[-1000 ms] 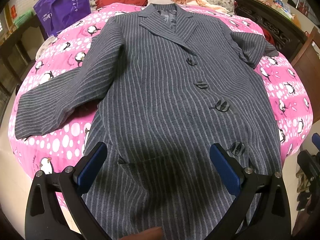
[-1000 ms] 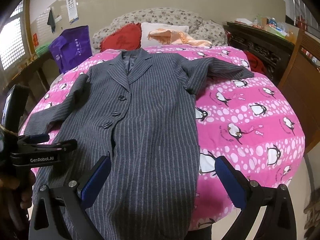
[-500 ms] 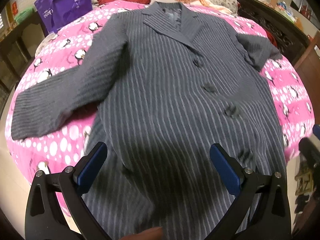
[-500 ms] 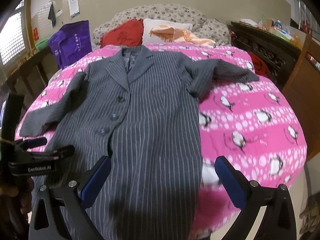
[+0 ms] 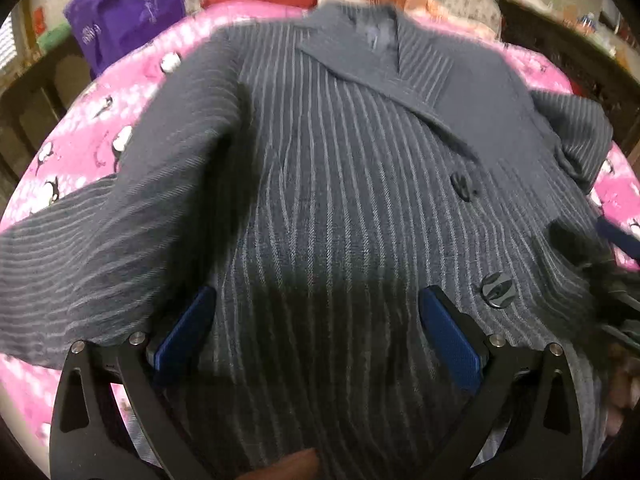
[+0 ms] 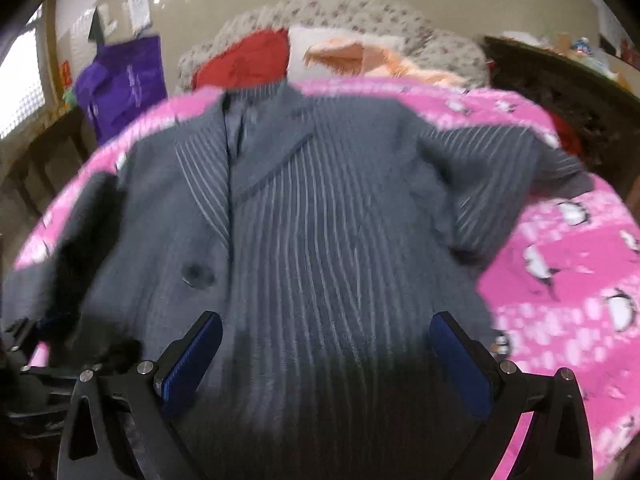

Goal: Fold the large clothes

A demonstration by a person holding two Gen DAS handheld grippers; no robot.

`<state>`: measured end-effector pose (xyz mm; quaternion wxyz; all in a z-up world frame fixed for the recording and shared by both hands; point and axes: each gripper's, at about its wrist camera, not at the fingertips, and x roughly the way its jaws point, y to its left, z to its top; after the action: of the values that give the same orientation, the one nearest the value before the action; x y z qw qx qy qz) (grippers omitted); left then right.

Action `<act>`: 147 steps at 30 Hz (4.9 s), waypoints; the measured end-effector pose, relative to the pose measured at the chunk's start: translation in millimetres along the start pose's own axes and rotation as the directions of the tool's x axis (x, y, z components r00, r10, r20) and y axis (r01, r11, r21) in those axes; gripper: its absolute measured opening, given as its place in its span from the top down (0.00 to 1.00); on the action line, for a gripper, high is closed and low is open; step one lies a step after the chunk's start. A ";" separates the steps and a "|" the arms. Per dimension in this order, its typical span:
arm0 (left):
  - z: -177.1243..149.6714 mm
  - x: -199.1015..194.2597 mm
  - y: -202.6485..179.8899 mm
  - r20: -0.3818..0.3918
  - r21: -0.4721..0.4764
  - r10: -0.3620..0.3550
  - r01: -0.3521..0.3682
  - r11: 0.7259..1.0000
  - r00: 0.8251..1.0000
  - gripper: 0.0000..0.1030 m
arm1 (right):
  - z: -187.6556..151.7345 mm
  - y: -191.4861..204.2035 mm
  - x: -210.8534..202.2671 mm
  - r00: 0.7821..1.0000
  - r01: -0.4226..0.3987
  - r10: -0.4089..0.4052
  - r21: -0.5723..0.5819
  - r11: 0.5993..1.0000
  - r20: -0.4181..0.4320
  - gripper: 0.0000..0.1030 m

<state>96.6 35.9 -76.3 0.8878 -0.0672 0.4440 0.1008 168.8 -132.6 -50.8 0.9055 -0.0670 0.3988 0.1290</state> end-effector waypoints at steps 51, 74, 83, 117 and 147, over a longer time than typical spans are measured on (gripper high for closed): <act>-5.6 3.1 -2.5 0.008 0.003 -0.022 0.022 1.000 1.000 0.00 | -9.7 -18.1 21.6 0.997 -0.053 0.057 0.078 0.996 -0.047 0.00; -6.5 4.2 -2.0 0.013 0.004 -0.025 0.025 1.000 1.000 0.00 | -38.7 -16.0 -2.7 0.997 -0.057 0.059 0.033 0.998 -0.043 0.00; -6.9 3.4 -0.7 0.015 0.002 -0.029 0.029 1.000 0.999 0.00 | -52.8 -21.3 -13.6 0.999 -0.052 0.052 0.043 0.998 -0.003 0.00; -29.2 -123.4 246.3 0.112 -0.412 0.230 -0.166 0.896 0.967 0.01 | -53.0 -23.0 -16.6 0.998 -0.067 0.067 0.045 0.997 0.014 0.00; -53.0 -69.0 271.7 0.164 -0.538 -0.049 0.131 0.833 0.985 0.44 | -54.2 -23.5 -16.9 0.998 -0.069 0.068 0.046 0.997 0.016 0.00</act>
<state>-49.7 280.3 -60.7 0.8649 -0.3312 0.3282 0.1859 126.3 -170.3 -74.3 0.9048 -0.0314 0.3970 0.1512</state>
